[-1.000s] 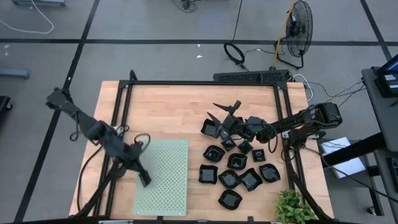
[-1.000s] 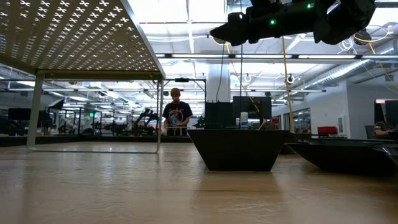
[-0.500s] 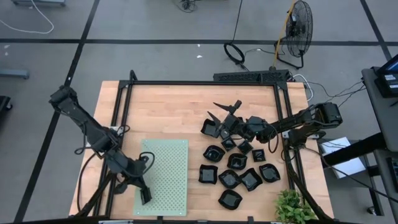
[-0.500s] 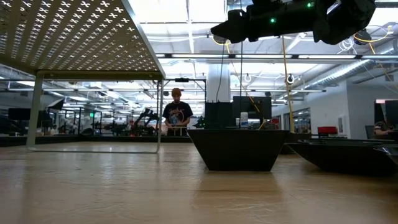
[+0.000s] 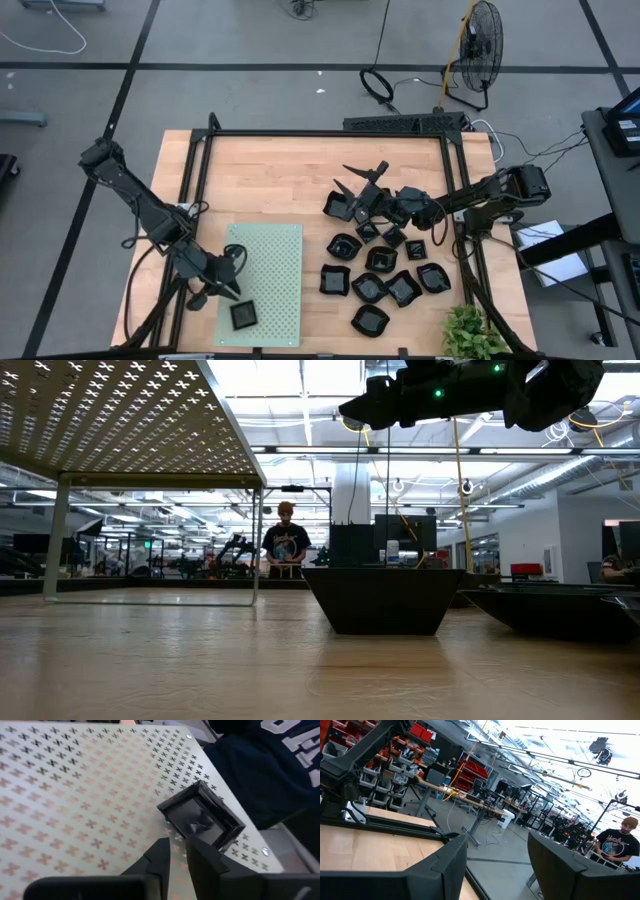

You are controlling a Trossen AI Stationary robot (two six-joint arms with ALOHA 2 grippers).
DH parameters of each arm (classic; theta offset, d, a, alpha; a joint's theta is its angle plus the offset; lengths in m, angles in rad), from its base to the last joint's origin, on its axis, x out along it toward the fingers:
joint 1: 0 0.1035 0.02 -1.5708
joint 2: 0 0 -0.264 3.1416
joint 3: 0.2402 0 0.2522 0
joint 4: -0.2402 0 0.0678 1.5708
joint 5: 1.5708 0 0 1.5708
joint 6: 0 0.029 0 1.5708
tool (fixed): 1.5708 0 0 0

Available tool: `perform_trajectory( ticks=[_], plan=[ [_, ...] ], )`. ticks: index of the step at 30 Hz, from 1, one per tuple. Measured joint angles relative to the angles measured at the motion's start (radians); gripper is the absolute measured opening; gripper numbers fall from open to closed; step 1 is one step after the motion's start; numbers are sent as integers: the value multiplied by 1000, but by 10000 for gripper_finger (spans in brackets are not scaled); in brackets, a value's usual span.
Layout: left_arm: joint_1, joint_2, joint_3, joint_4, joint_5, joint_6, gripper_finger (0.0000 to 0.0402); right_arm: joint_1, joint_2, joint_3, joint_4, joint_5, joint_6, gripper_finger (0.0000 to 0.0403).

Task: Pick & Place Mini shaped plates
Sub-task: Stack the square plate on top of the other square plate on the shelf

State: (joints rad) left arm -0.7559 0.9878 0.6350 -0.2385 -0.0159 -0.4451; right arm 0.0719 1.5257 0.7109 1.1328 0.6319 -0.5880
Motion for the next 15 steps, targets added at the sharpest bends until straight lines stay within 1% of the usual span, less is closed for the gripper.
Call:
perform_trajectory(
  ticks=[3, 5, 10, 13, 15],
  plan=[
    [5, -1, 0, 3, -25, 46, 88, 0, 0, 0, 0, 0, 0, 195],
    [5, -11, 0, 9, -62, 105, 98, 2, 0, 0, 0, 0, 2, 195],
    [5, -67, 23, -10, -237, 329, 120, 23, -1, 0, -6, 0, 61, 200],
    [5, -124, 36, -22, -356, 472, 124, 38, -45, 3, -121, 0, 105, 204],
    [5, -169, 36, -32, -446, 534, 123, 44, -88, 21, -261, -2, 167, 206]
  ],
)
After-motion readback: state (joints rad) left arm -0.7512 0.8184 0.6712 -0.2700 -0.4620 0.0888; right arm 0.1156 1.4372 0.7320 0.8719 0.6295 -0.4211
